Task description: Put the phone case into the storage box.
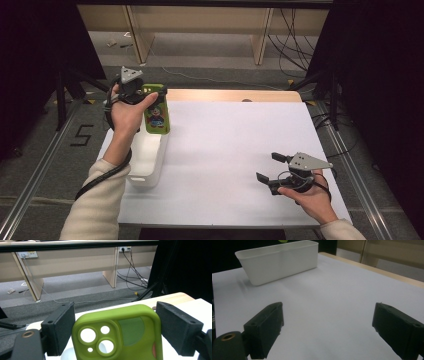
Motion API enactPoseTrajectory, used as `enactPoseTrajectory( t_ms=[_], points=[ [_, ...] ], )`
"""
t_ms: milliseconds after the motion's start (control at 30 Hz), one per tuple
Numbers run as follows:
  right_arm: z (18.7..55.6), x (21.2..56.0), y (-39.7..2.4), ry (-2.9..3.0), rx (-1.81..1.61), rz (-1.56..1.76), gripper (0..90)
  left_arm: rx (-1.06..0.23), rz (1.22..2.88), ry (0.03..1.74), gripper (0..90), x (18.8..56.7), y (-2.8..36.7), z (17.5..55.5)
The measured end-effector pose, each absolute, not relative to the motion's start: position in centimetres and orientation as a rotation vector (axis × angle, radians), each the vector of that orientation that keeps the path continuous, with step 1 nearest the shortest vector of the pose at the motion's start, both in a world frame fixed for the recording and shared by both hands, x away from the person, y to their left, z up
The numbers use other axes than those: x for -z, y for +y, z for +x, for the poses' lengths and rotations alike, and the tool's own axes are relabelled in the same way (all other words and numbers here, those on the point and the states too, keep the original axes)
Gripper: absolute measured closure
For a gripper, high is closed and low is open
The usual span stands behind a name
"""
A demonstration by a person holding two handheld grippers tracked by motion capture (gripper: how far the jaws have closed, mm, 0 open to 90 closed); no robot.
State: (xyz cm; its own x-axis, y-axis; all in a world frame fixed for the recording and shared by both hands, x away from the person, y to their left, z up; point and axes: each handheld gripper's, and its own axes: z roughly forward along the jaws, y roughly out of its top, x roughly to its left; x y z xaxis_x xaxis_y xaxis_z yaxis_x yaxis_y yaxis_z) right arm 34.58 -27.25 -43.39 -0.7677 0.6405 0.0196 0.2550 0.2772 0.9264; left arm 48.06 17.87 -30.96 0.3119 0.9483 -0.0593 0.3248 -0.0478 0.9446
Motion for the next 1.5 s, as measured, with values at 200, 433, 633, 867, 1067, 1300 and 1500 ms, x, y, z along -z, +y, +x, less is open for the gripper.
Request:
enactPoseTrajectory(
  t_ms=[200, 433, 633, 867, 1067, 1300, 1500],
  points=[
    [34.6, 43.4, -27.2, 2.196, -1.488, 0.813, 11.2, -0.792, 1.580, 1.201, 17.4, 30.9, 18.2, 48.1],
    [34.6, 43.4, -27.2, 2.195, -1.488, 0.813, 11.2, -0.802, 1.578, 1.206, 17.4, 31.0, 18.4, 48.2],
    [34.6, 43.4, -27.2, 2.196, -1.488, 0.813, 11.3, -0.815, 1.580, 1.212, 17.4, 31.0, 18.6, 48.2],
    [34.6, 43.4, -27.2, 2.194, -1.491, 0.812, 11.2, -0.820, 1.576, 1.222, 17.4, 31.1, 18.9, 48.3],
    [34.6, 43.4, -27.2, 2.194, -1.491, 0.811, 11.2, -0.827, 1.575, 1.220, 17.4, 31.2, 19.0, 48.4],
    [34.6, 43.4, -27.2, 2.195, -1.489, 0.811, 11.2, -0.830, 1.577, 1.218, 17.4, 31.3, 19.1, 48.6],
    [34.6, 43.4, -27.2, 2.194, -1.491, 0.808, 11.2, -0.836, 1.578, 1.223, 17.4, 31.5, 19.1, 48.8]
  ],
)
